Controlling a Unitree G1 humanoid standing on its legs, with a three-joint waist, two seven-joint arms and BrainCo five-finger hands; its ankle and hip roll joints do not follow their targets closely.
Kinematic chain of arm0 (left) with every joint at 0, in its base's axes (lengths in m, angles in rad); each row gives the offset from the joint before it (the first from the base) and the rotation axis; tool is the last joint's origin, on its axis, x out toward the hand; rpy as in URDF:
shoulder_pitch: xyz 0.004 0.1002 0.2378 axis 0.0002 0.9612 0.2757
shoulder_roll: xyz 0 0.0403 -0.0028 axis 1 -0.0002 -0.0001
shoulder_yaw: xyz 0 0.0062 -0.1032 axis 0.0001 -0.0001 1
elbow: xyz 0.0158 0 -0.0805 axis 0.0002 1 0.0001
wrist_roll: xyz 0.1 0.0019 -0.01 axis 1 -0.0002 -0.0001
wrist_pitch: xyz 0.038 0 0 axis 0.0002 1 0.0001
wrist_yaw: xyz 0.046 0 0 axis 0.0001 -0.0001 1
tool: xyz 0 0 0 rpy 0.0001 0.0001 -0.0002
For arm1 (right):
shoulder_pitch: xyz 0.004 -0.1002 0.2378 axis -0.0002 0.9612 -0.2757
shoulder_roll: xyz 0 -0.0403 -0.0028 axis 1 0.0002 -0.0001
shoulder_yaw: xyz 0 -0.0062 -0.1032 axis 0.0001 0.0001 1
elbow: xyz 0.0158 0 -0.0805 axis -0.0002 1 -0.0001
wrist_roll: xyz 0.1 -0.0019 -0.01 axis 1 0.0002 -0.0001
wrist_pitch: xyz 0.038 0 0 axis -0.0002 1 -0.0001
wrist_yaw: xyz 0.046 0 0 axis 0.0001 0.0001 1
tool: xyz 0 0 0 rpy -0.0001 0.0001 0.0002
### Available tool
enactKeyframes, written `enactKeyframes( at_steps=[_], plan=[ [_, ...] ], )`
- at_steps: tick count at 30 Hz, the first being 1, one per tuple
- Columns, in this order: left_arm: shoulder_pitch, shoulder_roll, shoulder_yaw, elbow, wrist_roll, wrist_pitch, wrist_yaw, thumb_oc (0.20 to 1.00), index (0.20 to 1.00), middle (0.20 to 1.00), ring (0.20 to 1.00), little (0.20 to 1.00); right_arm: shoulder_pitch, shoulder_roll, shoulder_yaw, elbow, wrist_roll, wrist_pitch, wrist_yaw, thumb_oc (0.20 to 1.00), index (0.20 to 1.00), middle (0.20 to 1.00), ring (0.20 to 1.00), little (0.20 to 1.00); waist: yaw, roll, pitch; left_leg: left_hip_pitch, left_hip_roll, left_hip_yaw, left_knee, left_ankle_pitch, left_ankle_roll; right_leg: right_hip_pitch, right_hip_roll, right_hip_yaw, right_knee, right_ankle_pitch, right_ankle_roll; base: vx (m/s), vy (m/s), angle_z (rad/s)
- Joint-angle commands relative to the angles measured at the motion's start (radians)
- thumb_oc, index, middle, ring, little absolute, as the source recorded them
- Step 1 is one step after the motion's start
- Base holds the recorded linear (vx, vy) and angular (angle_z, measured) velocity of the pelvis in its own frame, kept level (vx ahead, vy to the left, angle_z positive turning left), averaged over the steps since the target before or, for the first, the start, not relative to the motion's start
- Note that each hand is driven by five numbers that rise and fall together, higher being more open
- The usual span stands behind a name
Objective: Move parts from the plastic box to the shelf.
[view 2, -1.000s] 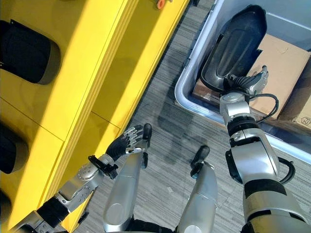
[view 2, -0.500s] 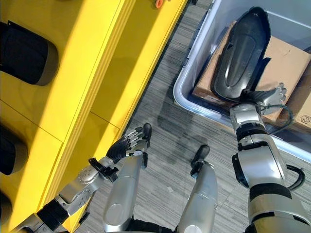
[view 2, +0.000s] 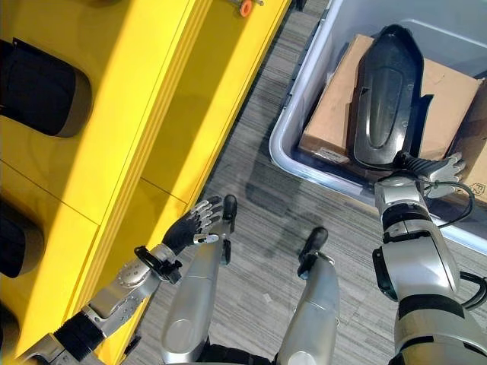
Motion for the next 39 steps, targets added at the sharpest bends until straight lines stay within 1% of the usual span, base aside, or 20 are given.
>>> enactKeyframes(
  at_steps=[1, 3, 5, 6, 10, 11, 13, 17, 19, 20, 22, 23, 25, 26, 27, 28, 29, 31, 36, 39],
  plan=[
    [0.032, -0.012, 0.044, -0.076, 0.063, -0.17, 0.148, 1.0, 1.0, 1.0, 1.0, 1.0, 0.062, -0.044, 0.006, 0.023, 0.044, -0.136, 0.005, 1.0, 1.0, 1.0, 1.0, 1.0, 0.003, 0.055, -0.014, 0.034, -0.088, 0.019, -0.105, -0.055, 0.056, 0.061, 0.116, -0.029, 0.121, -0.169, -0.057, -0.03, -0.058, -0.02],
    [0.03, -0.02, 0.082, -0.081, 0.06, -0.206, 0.168, 1.0, 1.0, 1.0, 1.0, 1.0, 0.055, -0.032, 0.005, -0.012, 0.095, -0.285, 0.007, 1.0, 1.0, 1.0, 1.0, 1.0, 0.005, 0.056, -0.014, 0.047, -0.088, 0.02, -0.11, -0.055, 0.054, 0.07, 0.116, -0.029, 0.118, -0.169, -0.057, -0.02, -0.043, -0.01],
    [0.022, -0.02, 0.132, -0.104, 0.009, -0.225, 0.146, 1.0, 1.0, 1.0, 1.0, 1.0, 0.052, -0.007, -0.009, -0.097, 0.087, -0.38, -0.002, 1.0, 1.0, 1.0, 1.0, 1.0, 0.003, 0.052, -0.014, 0.059, -0.093, 0.017, -0.112, -0.057, 0.054, 0.079, 0.116, -0.029, 0.12, -0.175, -0.058, -0.03, -0.044, -0.03],
    [0.016, -0.033, 0.172, -0.13, -0.014, -0.226, 0.117, 1.0, 1.0, 1.0, 1.0, 1.0, 0.058, 0.014, -0.03, -0.164, 0.047, -0.418, -0.011, 1.0, 1.0, 1.0, 1.0, 1.0, 0.0, 0.049, -0.014, 0.07, -0.095, 0.02, -0.114, -0.057, 0.053, 0.086, 0.116, -0.027, 0.12, -0.177, -0.057, -0.03, -0.043, -0.04],
    [0.002, -0.065, 0.205, -0.201, 0.025, -0.253, 0.131, 1.0, 1.0, 1.0, 1.0, 1.0, 0.086, 0.058, -0.061, -0.269, -0.008, -0.526, -0.011, 1.0, 1.0, 1.0, 1.0, 1.0, -0.008, 0.044, -0.014, 0.102, -0.101, 0.019, -0.117, -0.061, 0.052, 0.111, 0.116, -0.027, 0.115, -0.178, -0.058, -0.03, -0.037, -0.03],
    [-0.011, -0.07, 0.215, -0.212, 0.041, -0.266, 0.132, 1.0, 1.0, 1.0, 1.0, 1.0, 0.088, 0.069, -0.069, -0.294, -0.036, -0.553, -0.008, 1.0, 1.0, 1.0, 1.0, 1.0, -0.006, 0.05, -0.014, 0.09, -0.093, 0.02, -0.125, -0.038, 0.057, 0.097, 0.124, -0.038, 0.107, -0.153, -0.067, -0.1, -0.01, -0.02],
    [-0.019, -0.078, 0.225, -0.238, 0.075, -0.293, 0.116, 1.0, 1.0, 1.0, 1.0, 1.0, 0.125, 0.104, -0.071, -0.376, -0.138, -0.605, -0.028, 1.0, 1.0, 1.0, 1.0, 1.0, -0.014, 0.049, -0.014, 0.115, -0.094, 0.017, -0.135, -0.036, 0.058, 0.117, 0.13, -0.035, 0.092, -0.147, -0.066, -0.08, -0.03, -0.01],
    [-0.036, -0.091, 0.224, -0.259, 0.102, -0.295, 0.041, 1.0, 1.0, 1.0, 1.0, 1.0, 0.208, 0.148, -0.034, -0.553, -0.225, -0.641, -0.071, 1.0, 1.0, 1.0, 1.0, 1.0, -0.042, 0.034, -0.014, 0.159, -0.09, 0.023, -0.157, -0.033, 0.056, 0.15, 0.142, -0.021, 0.055, -0.128, -0.058, -0.06, -0.026, -0.02],
    [-0.07, -0.099, 0.198, -0.265, 0.159, -0.295, 0.032, 1.0, 1.0, 1.0, 1.0, 1.0, 0.327, 0.182, 0.016, -0.774, -0.299, -0.666, -0.109, 1.0, 1.0, 1.0, 1.0, 1.0, -0.097, 0.015, -0.014, 0.206, -0.074, 0.041, -0.174, -0.035, 0.054, 0.18, 0.155, 0.008, 0.021, -0.111, -0.052, -0.07, 0.022, -0.07],
    [-0.073, -0.099, 0.196, -0.266, 0.163, -0.294, 0.034, 1.0, 1.0, 1.0, 1.0, 1.0, 0.34, 0.185, 0.019, -0.796, -0.303, -0.667, -0.109, 1.0, 1.0, 1.0, 1.0, 1.0, -0.102, 0.013, -0.014, 0.211, -0.072, 0.044, -0.176, -0.035, 0.054, 0.183, 0.156, 0.011, 0.017, -0.109, -0.051, -0.07, 0.036, -0.19],
    [-0.095, -0.101, 0.189, -0.268, 0.18, -0.262, 0.064, 1.0, 1.0, 1.0, 1.0, 1.0, 0.441, 0.202, 0.039, -0.95, -0.319, -0.666, -0.071, 1.0, 1.0, 1.0, 1.0, 1.0, -0.146, -0.003, -0.014, 0.246, -0.059, 0.062, -0.191, -0.036, 0.053, 0.204, 0.164, 0.033, -0.015, -0.095, -0.044, -0.04, 0.04, -0.32],
    [-0.102, -0.102, 0.186, -0.266, 0.17, -0.249, 0.049, 1.0, 1.0, 1.0, 1.0, 1.0, 0.466, 0.205, 0.044, -0.976, -0.328, -0.687, -0.052, 1.0, 1.0, 1.0, 1.0, 1.0, -0.16, -0.007, -0.014, 0.258, -0.055, 0.068, -0.197, -0.037, 0.053, 0.212, 0.165, 0.038, -0.026, -0.09, -0.042, -0.05, 0.066, -0.38],
    [-0.121, -0.106, 0.175, -0.257, 0.208, -0.206, 0.093, 1.0, 1.0, 1.0, 1.0, 1.0, 0.591, 0.198, 0.067, -1.12, -0.399, -0.705, -0.025, 1.0, 1.0, 1.0, 1.0, 1.0, -0.213, -0.024, -0.014, 0.298, -0.033, 0.095, -0.21, -0.038, 0.048, 0.233, 0.168, 0.065, -0.064, -0.07, -0.029, -0.04, 0.076, -0.37],
    [-0.134, -0.109, 0.167, -0.245, 0.209, -0.15, 0.121, 1.0, 1.0, 1.0, 1.0, 1.0, 0.661, 0.167, 0.074, -1.212, -0.414, -0.696, -0.002, 1.0, 1.0, 1.0, 1.0, 1.0, -0.253, -0.034, -0.014, 0.326, -0.017, 0.121, -0.22, -0.04, 0.046, 0.244, 0.171, 0.085, -0.092, -0.055, -0.02, -0.04, 0.057, -0.43],
    [-0.138, -0.11, 0.166, -0.243, 0.203, -0.126, 0.117, 1.0, 1.0, 1.0, 1.0, 1.0, 0.669, 0.163, 0.073, -1.222, -0.418, -0.696, 0.0, 1.0, 1.0, 1.0, 1.0, 1.0, -0.257, -0.033, -0.014, 0.327, -0.012, 0.126, -0.223, -0.038, 0.046, 0.243, 0.174, 0.088, -0.1, -0.047, -0.02, -0.05, 0.075, -0.64],
    [-0.154, -0.118, 0.152, -0.22, 0.242, -0.06, 0.18, 1.0, 1.0, 1.0, 1.0, 1.0, 0.719, 0.126, 0.069, -1.284, -0.421, -0.686, 0.026, 1.0, 1.0, 1.0, 1.0, 1.0, -0.293, -0.043, -0.014, 0.355, 0.004, 0.149, -0.234, -0.039, 0.042, 0.261, 0.175, 0.106, -0.136, -0.032, -0.012, -0.03, 0.032, -0.67],
    [-0.155, -0.119, 0.151, -0.22, 0.243, -0.06, 0.181, 1.0, 1.0, 1.0, 1.0, 1.0, 0.721, 0.125, 0.067, -1.286, -0.42, -0.685, 0.027, 1.0, 1.0, 1.0, 1.0, 1.0, -0.291, -0.041, -0.014, 0.356, 0.005, 0.15, -0.235, -0.039, 0.042, 0.263, 0.176, 0.107, -0.139, -0.031, -0.012, 0.0, 0.04, -0.71],
    [-0.181, -0.128, 0.135, -0.172, 0.252, -0.012, 0.261, 1.0, 1.0, 1.0, 1.0, 1.0, 0.785, 0.075, 0.044, -1.349, -0.436, -0.663, 0.092, 1.0, 1.0, 1.0, 1.0, 1.0, -0.343, -0.063, -0.014, 0.404, 0.032, 0.2, -0.249, -0.044, 0.03, 0.293, 0.16, 0.11, -0.189, -0.013, 0.004, 0.01, 0.043, -0.57],
    [-0.195, -0.155, 0.137, -0.156, 0.29, -0.005, 0.392, 1.0, 1.0, 1.0, 1.0, 1.0, 0.821, 0.034, 0.01, -1.375, -0.426, -0.655, 0.148, 1.0, 1.0, 1.0, 1.0, 1.0, -0.386, -0.083, -0.014, 0.449, 0.08, 0.273, -0.28, -0.037, 0.007, 0.306, 0.152, 0.108, -0.251, 0.016, 0.015, 0.0, 0.003, -0.7],
    [-0.226, -0.186, 0.15, -0.14, 0.352, -0.004, 0.576, 1.0, 1.0, 1.0, 1.0, 1.0, 0.832, 0.025, 0.009, -1.393, -0.478, -0.659, 0.179, 1.0, 1.0, 1.0, 1.0, 1.0, -0.414, -0.101, -0.014, 0.471, 0.118, 0.317, -0.305, -0.025, -0.009, 0.302, 0.151, 0.108, -0.28, 0.031, 0.02, 0.0, -0.059, -0.4]
  ],
)
